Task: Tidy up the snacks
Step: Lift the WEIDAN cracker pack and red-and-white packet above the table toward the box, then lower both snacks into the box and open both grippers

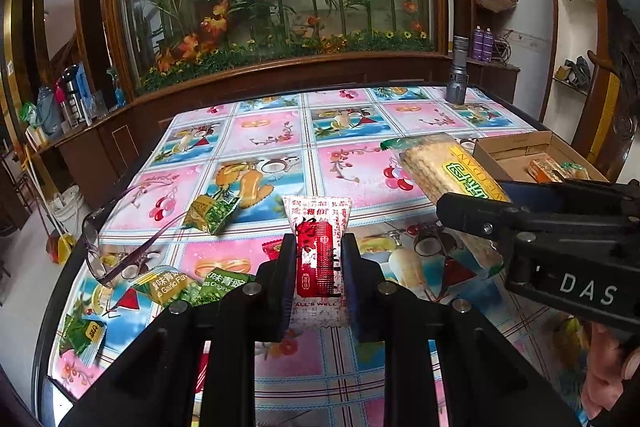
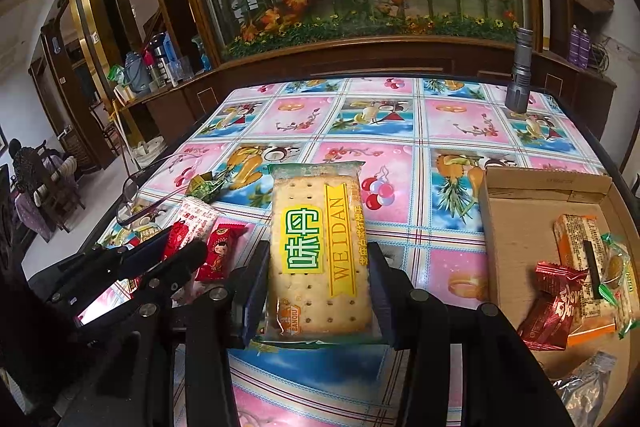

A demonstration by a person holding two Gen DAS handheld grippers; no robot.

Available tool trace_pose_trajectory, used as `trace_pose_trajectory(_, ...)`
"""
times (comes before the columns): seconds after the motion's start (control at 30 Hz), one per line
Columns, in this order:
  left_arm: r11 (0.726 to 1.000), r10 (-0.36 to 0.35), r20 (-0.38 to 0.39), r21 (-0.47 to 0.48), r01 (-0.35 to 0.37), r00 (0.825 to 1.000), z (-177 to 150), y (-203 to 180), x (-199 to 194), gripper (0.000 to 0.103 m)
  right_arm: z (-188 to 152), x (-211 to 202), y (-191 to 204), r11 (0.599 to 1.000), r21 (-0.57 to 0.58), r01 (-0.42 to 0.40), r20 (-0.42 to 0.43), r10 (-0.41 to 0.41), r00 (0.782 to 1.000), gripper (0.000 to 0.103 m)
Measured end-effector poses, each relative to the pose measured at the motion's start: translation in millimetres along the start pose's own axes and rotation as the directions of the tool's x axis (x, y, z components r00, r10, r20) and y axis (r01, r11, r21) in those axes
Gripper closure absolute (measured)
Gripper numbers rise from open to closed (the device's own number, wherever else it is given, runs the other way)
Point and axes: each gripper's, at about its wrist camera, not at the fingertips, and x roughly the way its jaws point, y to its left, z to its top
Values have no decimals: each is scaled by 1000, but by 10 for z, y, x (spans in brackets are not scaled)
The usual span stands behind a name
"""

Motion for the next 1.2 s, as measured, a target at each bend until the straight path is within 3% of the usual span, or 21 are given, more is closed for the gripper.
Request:
trace_pose_trajectory(0.57,999,26,28,27,-27,999,1,-50,-37,82,3,-37,-1,1000,7,-2,9,2,1000,52)
trace_pose_trajectory(1.0,985,-142,-36,-108,137,989,29,165,44,82,81,-309,-326,993,115,-36,53,30,998,53)
trace_pose_trajectory(1.2,976,-190,-21,-114,186,982,44,136,-10,82,131,-609,-806,973,230,-20,119,-7,993,53)
